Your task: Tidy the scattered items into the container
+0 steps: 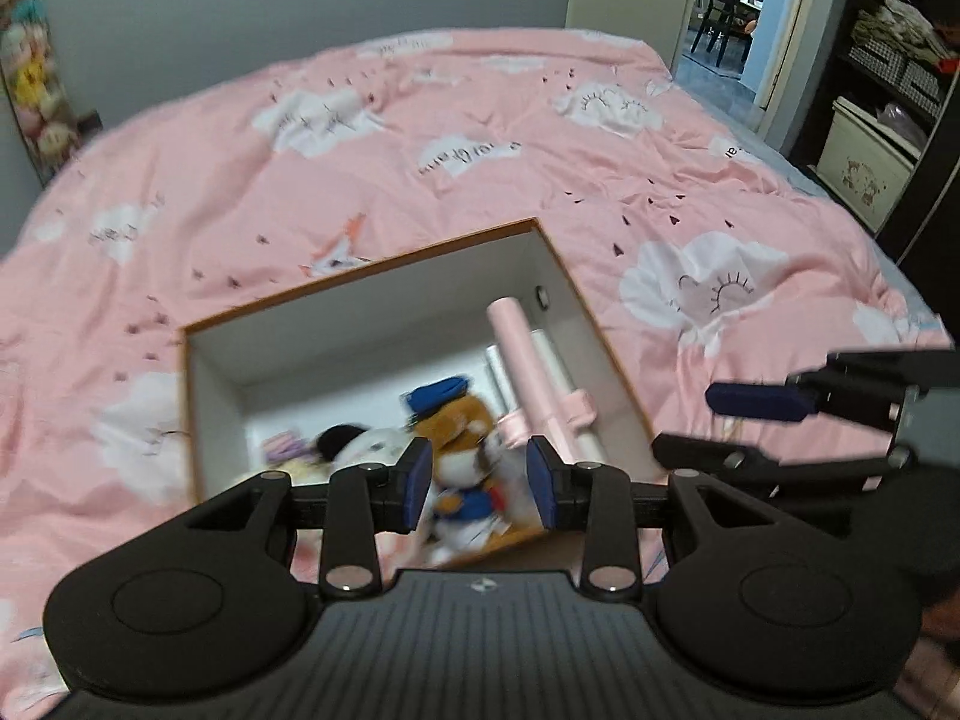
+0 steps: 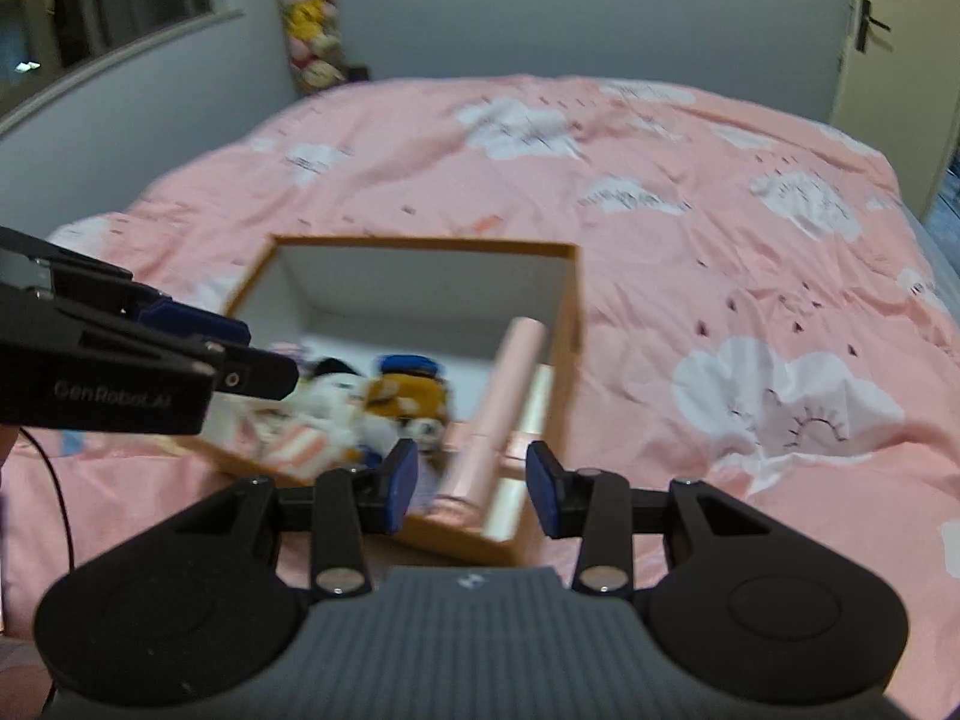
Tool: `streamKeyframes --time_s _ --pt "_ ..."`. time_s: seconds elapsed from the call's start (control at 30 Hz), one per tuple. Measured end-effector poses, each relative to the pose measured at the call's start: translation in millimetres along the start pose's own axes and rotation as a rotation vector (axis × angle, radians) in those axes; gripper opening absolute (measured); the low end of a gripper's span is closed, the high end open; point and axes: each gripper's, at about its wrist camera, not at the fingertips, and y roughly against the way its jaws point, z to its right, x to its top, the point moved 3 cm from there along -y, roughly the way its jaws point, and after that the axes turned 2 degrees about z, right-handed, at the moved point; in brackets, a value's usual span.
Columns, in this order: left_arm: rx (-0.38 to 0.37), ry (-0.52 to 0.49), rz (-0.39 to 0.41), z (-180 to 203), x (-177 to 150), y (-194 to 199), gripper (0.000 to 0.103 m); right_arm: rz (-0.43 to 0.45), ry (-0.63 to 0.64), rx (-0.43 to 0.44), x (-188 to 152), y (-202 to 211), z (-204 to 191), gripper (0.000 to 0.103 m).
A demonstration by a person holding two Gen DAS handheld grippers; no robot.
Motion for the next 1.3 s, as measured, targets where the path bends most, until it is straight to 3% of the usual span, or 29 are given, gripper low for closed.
streamKeyframes --time_s 0.2,0.23,0.3,0.53,0.8,1.0,1.3 --pt "0.085 -0.051 0.01 -20.0 -45.9 41.5 0.041 0.068 0.029 0.067 -26.1 22.4 -32.1 0.05" --pt "0.095 -0.054 0.004 -24.1 -54.0 45.5 0.044 0.067 0.035 0.069 -32.2 23.0 -36.6 0.05" --pt "0.106 -0.032 -0.012 -32.8 -71.4 50.7 0.058 0.056 0.037 0.071 -43.7 21.7 -43.8 0.051" --pt "0.068 0.105 -0.104 -51.8 -135.0 43.7 0.063 -0.12 -0.051 0.163 -101.9 -1.7 -56.5 0.051" --pt "0.052 0.315 -0.209 -63.2 -198.5 25.4 0.067 -0.288 -0.179 0.156 -152.9 -27.4 -47.6 0.051" --pt "0.073 0.346 -0.308 -66.4 -217.1 8.8 0.067 -0.358 -0.272 0.194 -167.7 -44.2 -40.1 0.055" --pt "-0.066 0.499 -0.396 -75.4 -232.1 -12.0 0.076 -0.429 -0.404 0.244 -167.9 -75.1 -29.0 0.06"
